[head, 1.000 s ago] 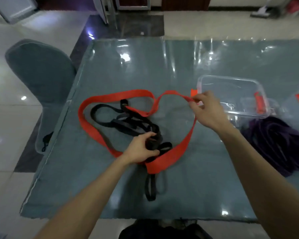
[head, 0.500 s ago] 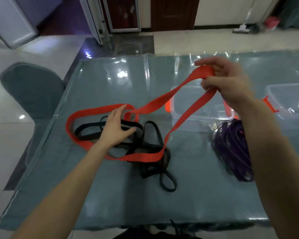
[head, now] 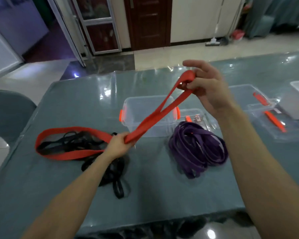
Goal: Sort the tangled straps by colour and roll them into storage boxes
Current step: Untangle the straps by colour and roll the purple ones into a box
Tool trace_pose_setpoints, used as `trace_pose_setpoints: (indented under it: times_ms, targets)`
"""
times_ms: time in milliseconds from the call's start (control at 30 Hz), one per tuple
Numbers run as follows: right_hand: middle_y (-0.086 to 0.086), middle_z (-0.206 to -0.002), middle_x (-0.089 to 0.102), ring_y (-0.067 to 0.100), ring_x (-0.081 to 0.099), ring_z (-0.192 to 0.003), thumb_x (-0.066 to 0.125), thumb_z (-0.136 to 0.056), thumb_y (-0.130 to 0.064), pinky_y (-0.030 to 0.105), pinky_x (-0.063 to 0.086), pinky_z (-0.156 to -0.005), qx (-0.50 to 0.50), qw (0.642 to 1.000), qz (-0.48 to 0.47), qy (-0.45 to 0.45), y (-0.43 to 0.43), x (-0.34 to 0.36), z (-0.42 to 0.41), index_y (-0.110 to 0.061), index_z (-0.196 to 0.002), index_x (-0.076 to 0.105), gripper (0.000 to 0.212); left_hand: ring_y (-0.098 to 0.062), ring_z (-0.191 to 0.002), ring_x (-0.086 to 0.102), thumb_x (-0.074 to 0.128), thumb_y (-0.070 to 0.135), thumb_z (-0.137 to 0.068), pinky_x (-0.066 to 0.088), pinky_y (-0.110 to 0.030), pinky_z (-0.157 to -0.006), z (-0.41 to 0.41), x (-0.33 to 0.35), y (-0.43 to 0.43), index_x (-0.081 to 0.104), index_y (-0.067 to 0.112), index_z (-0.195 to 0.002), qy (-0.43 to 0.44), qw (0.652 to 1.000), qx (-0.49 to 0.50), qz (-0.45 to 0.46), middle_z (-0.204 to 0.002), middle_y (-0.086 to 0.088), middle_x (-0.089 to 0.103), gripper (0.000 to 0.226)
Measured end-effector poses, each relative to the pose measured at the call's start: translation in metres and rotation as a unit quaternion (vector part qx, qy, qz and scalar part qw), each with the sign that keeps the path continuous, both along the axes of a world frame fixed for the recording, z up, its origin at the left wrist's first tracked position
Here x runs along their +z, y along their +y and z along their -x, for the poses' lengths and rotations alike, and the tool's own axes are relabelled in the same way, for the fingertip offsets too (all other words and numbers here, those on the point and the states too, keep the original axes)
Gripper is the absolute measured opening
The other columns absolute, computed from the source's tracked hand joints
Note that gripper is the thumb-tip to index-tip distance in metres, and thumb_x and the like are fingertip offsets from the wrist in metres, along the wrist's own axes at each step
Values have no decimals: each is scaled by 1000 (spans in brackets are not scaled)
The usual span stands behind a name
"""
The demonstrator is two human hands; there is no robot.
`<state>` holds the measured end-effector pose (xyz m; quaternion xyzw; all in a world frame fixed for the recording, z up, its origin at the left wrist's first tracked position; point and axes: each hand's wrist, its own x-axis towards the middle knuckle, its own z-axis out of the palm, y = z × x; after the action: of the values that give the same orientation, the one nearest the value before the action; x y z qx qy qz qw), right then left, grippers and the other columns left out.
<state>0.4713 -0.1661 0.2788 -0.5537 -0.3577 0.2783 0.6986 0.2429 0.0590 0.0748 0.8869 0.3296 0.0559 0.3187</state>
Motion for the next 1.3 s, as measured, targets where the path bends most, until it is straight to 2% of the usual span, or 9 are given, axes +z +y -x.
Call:
trace_pose_setpoints:
  times_ms: [100, 200, 300, 433, 700, 900, 1067, 1200, 1300]
  targets:
    - [14, -117, 73, 37, 71, -119, 74, -95, -4, 50, 54, -110, -17, 946, 252, -203, -31, -22, -33, -13, -129, 68, 36, -33, -107, 75, 72, 6, -94, 55, -40, -92, -2, 39, 19, 70, 18, -138, -35, 996, 72, -49, -112, -15, 79, 46]
    - [5, -158, 52, 26, 50, -147, 86, -77, -68, 44, 41, -121, 30, 806, 466, -364, -32, -43, -34, -20, -155, 52, 97, -44, -98, 72, 70, 8, -90, 55, -46, -81, -9, 98, 34, 67, 13, -120, -33, 984, 95, -144, -104, -21, 77, 31]
    - [-1, -165, 46, 18, 47, -148, 80, -58, -90, 41, 41, -121, 35, 883, 339, -323, 15, -56, 6, -25, -162, 41, 129, -43, -91, 70, 73, 21, -85, 57, -46, -76, -18, 144, 26, 67, 17, -94, 22, 965, 22, -260, -94, -15, 76, 12]
    - [-4, -169, 42, 17, 46, -150, 97, -57, -69, 34, 40, -120, 118, 914, 279, -270, 94, -71, 68, -22, -170, 19, 146, -36, -87, 65, 69, 15, -79, 55, -42, -75, -20, 180, 4, 69, 18, -96, 57, 952, -18, -299, -92, -9, 74, 18]
    - [-1, -85, 72, 18, 69, -76, 96, -68, -20, 32, 56, -66, 183, 889, 261, -329, 149, -43, 93, -14, -101, 70, 43, 3, -75, 67, 89, 6, -72, 53, -20, -73, 52, 186, 54, 63, 35, -98, -47, 989, 12, -137, -85, 13, 71, 47]
    - [16, -87, 80, 24, 78, -78, 73, -79, 3, 48, 65, -87, 250, 885, 240, -310, 129, 18, 94, 0, -105, 74, 27, -18, -121, 69, 102, 9, -67, 51, -36, -112, 80, 96, 59, 62, 18, -145, 13, 998, -3, 68, -131, 0, 73, 89]
    - [11, -75, 62, 34, 64, -74, 66, -76, -6, 27, 61, -69, 287, 927, 159, -182, 104, 40, 88, 8, -104, 63, 32, -11, -134, 61, 105, 12, -64, 46, -29, -118, 63, 44, 45, 46, 19, -159, -49, 988, -9, 144, -145, 8, 64, 112]
    - [13, -76, 60, 33, 58, -69, 78, -79, -43, 29, 60, -70, 254, 947, 145, -136, 93, 34, 75, -13, -87, 73, 31, -11, -91, 63, 94, 7, -82, 50, -17, -83, 42, 35, 50, 74, 13, -114, -96, 992, 20, 81, -98, 4, 72, 38]
    - [8, -86, 75, 26, 71, -80, 87, -67, -76, 31, 59, -70, 154, 936, 219, -231, 83, 13, 61, -20, -94, 77, 62, -26, -78, 73, 71, -3, -98, 59, -36, -78, 42, 51, 65, 79, 8, -99, -101, 990, 66, 68, -87, -24, 78, 13]
